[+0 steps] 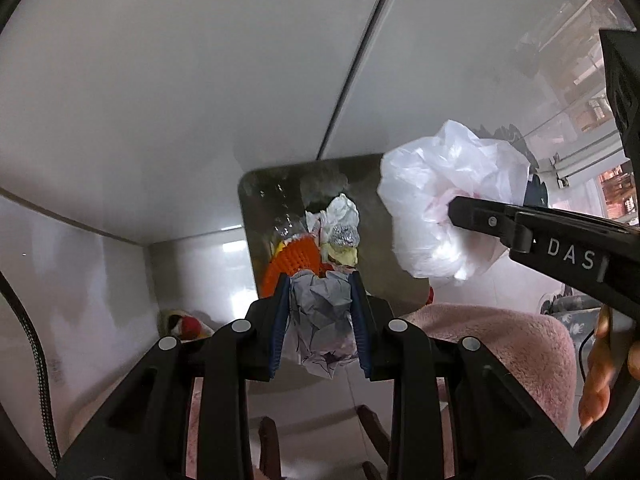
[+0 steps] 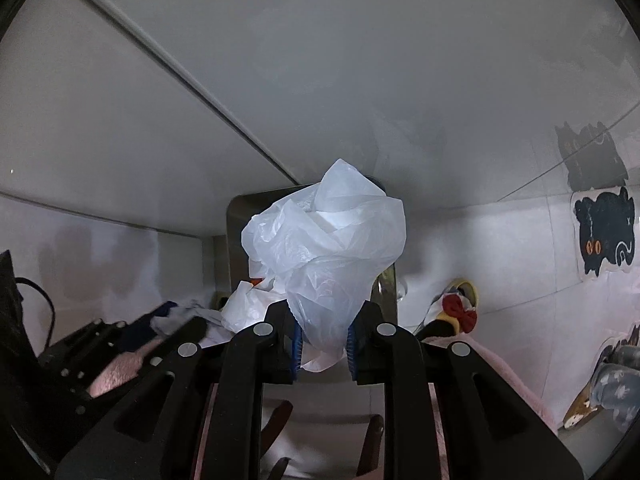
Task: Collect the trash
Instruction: 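Carry the paper and plastic bag down over the floor bin and open both tools, then raise both open tools back toward the counter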
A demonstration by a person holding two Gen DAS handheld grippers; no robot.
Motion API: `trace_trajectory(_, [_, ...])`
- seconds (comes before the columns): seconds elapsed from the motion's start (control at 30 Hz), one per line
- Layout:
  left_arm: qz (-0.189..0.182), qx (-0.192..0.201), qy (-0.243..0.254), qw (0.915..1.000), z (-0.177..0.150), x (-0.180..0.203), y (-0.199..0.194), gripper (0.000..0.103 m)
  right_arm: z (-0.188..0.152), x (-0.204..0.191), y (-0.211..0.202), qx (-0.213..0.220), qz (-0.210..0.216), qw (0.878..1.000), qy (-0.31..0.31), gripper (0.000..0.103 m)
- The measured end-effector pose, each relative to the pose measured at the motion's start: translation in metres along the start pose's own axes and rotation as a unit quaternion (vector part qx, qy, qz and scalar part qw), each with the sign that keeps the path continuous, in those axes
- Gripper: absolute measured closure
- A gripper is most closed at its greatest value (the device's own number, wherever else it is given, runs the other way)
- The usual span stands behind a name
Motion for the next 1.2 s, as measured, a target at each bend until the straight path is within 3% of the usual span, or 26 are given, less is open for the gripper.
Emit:
trace_trajectory(0.17, [-0.003,-0.012,-0.003,0.9999,0.006,-0.004,0.007,0.071,0.014,0.001,0.006,-0.007,0.006,1.0,0.002,0.082])
trace_trajectory(0.33, [-0.006,-0.01,-0.009,0.9999,0.008,-0.005,0.003,0.067,0.02,-0.004,0.0,-0.005,0.007,1.0,-0.001,0.07])
trace_trajectory(0.37, [-0.006,-0.01,-0.01,0.9999,0.008,-0.005,0.004,0.064,0.02,-0.004,0.0,-0.004,0.006,1.0,-0.001,0.063])
trace_trajectory(0.53, [-0.001,0.01,-0.013,0.9999,0.001,-0.003,-0.014,0.044,0.018,-0.003,-0.01,0.011,0.006,1.0,-0.002,0.05])
trace_trajectory(0.7, [0.009,0.055,-0.018,0.9983,-0.013,-0.006,-0.061,0.023,0.004,-0.012,-0.053,0.054,0.0,0.999,-0.011,0.026])
trace_trajectory(0.77, [0.011,0.078,-0.017,0.9967,-0.023,-0.005,-0.088,0.018,-0.004,-0.017,-0.073,0.069,-0.007,0.997,-0.019,0.009])
trace_trajectory(0.93, [0.024,0.142,-0.008,0.9895,-0.048,0.0,-0.159,0.009,-0.026,-0.033,-0.142,0.124,-0.027,0.99,-0.061,0.006])
trace_trajectory(1.2, [0.031,0.236,0.004,0.9712,-0.066,0.004,-0.274,0.008,-0.057,-0.062,-0.262,0.23,-0.014,0.968,-0.095,0.004])
Point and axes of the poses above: each gripper's, at about its wrist camera, not at the fingertips, and y roughly the way its jaws point, x to its right, z to its top, the point moved 2 cm from there along y, roughly the way its jaws point, and after that the axes turned 13 degrees about -x, right-handed, at the moved point
